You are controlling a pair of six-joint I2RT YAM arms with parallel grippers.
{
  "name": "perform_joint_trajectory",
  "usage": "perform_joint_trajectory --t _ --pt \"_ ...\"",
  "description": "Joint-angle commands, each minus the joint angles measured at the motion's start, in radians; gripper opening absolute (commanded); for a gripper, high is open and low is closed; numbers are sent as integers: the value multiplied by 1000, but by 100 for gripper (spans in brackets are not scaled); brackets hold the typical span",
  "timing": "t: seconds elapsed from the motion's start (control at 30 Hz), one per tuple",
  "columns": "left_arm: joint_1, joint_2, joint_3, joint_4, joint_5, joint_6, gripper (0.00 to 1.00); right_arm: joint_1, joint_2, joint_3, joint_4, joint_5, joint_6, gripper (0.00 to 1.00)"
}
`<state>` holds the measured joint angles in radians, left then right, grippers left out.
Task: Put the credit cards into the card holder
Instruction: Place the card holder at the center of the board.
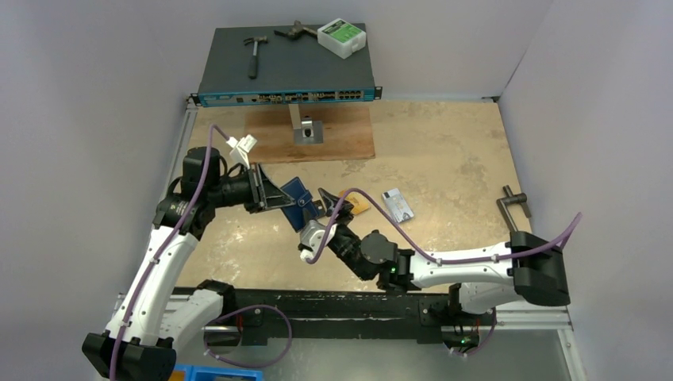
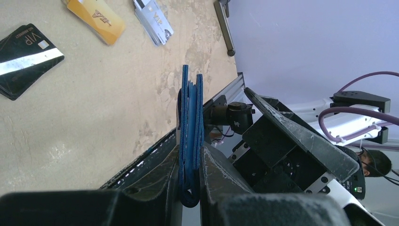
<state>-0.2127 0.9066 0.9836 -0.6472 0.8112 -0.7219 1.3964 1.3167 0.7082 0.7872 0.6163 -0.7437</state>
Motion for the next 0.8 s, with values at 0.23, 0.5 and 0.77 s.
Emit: perform_joint_trajectory --t 0.23,0.5,0.77 --pt "3 -6 25 44 66 -54 0 13 150 40 415 65 -351 54" --pt "2 -6 23 50 74 -58 0 16 220 37 577 67 -399 38" --pt "2 -9 17 46 74 -50 0 22 234 59 592 68 -367 0"
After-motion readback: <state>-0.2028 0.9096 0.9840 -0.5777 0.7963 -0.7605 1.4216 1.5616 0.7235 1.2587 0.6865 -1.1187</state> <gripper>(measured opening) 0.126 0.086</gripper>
